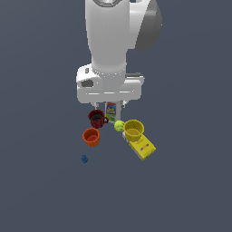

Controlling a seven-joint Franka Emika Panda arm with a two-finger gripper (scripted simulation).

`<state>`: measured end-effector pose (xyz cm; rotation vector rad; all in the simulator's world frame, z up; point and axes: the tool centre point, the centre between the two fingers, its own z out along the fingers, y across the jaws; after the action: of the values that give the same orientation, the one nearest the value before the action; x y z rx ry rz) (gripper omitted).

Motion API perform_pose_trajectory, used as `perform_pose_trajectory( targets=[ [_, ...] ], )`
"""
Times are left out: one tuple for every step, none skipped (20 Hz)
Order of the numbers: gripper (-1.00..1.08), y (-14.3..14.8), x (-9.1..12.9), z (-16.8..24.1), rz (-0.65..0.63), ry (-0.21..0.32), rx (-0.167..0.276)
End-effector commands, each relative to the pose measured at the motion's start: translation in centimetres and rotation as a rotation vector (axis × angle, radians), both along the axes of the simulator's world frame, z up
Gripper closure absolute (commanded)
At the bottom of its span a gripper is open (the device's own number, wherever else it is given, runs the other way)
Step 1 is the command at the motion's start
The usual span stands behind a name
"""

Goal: Pick up a designated object from a clutter of objects.

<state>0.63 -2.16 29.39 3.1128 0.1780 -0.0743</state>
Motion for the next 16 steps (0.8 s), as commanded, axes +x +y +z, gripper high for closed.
perform_pose_trajectory(
  targets=[
    [-0.92, -0.6, 0.8, -0.9, 0.024, -0.001, 0.003],
    [-0.92, -0.9, 1.2, -1.3, 0.035, -0.002, 0.005],
    [-0.92, -1.2, 1.6, -1.7, 0.047, -0.003, 0.006],
    [-0.92, -1.5, 2.0, -2.2, 0.061, -0.004, 0.008],
    [-0.92, -1.9, 2.4, -2.7, 0.075, -0.005, 0.010],
    [-0.92, -2.3, 2.9, -3.3, 0.089, -0.006, 0.011],
    [-0.92, -2.7, 3.4, -3.9, 0.105, -0.007, 0.013],
    [-0.92, -3.2, 3.9, -4.6, 0.122, -0.009, 0.015],
    [-0.92, -3.7, 4.3, -5.3, 0.139, -0.010, 0.017],
    [-0.92, -4.2, 4.8, -6.0, 0.156, -0.012, 0.019],
    [-0.92, -4.7, 5.3, -6.7, 0.173, -0.013, 0.020],
    [-0.92, -5.2, 5.7, -7.5, 0.190, -0.015, 0.022],
    [-0.92, -5.7, 6.1, -8.2, 0.207, -0.016, 0.023],
    [-0.92, -6.2, 6.5, -9.0, 0.224, -0.018, 0.025],
    [-0.92, -6.7, 6.9, -9.8, 0.241, -0.019, 0.026],
    [-0.92, -7.3, 7.3, -10.6, 0.258, -0.021, 0.027]
  ],
)
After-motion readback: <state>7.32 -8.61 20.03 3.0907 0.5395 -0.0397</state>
